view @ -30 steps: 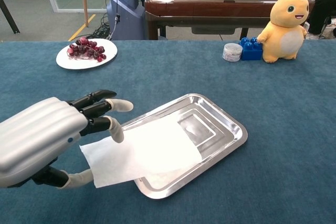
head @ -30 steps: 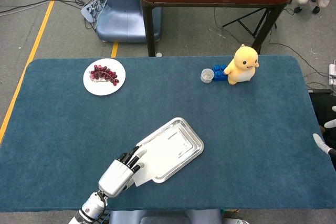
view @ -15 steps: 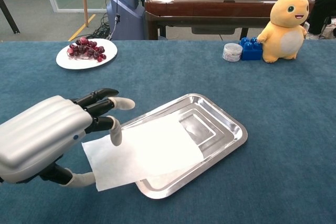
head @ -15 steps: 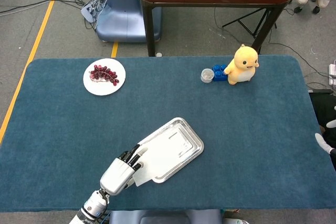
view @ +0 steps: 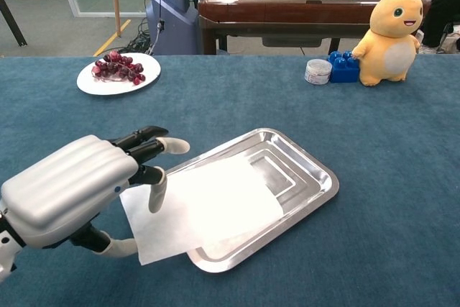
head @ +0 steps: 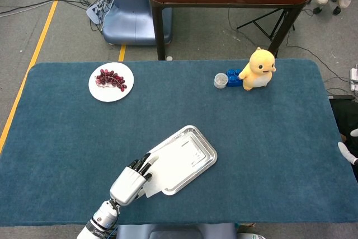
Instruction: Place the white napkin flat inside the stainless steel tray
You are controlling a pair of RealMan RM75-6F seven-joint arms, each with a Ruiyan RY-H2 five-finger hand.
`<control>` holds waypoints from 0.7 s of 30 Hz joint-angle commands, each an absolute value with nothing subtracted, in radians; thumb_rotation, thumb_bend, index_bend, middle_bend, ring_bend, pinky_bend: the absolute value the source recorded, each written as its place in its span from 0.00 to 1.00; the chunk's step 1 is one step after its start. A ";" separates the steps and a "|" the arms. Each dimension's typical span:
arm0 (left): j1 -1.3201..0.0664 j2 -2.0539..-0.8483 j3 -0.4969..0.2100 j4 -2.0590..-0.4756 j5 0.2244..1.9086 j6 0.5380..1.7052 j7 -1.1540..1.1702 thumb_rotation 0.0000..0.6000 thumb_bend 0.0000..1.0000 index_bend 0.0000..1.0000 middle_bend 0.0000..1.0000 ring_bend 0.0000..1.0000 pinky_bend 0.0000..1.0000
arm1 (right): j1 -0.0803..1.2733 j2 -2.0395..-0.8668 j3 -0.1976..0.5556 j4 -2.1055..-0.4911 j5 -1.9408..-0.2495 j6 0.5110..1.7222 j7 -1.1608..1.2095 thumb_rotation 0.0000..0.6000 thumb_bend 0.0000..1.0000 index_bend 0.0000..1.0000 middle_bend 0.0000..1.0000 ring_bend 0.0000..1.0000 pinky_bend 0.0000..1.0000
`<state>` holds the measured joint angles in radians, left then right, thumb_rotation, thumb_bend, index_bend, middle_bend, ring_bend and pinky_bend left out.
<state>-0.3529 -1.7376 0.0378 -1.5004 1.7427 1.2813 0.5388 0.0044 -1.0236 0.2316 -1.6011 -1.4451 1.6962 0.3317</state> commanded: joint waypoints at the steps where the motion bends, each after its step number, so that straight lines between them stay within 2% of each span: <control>1: -0.355 -1.742 0.038 -1.496 1.741 1.278 0.539 1.00 0.11 0.56 0.14 0.06 0.31 | 0.002 -1.023 0.231 -1.601 -1.446 1.699 0.333 1.00 0.19 0.52 0.30 0.18 0.10; 11: -0.377 -1.749 0.036 -1.492 1.735 1.251 0.554 1.00 0.11 0.59 0.14 0.06 0.31 | 0.003 -1.023 0.231 -1.601 -1.451 1.699 0.334 1.00 0.19 0.52 0.30 0.18 0.10; 21: -0.403 -1.767 0.023 -1.477 1.731 1.234 0.558 1.00 0.11 0.56 0.14 0.06 0.31 | 0.001 -1.023 0.232 -1.601 -1.452 1.703 0.338 1.00 0.19 0.52 0.30 0.18 0.10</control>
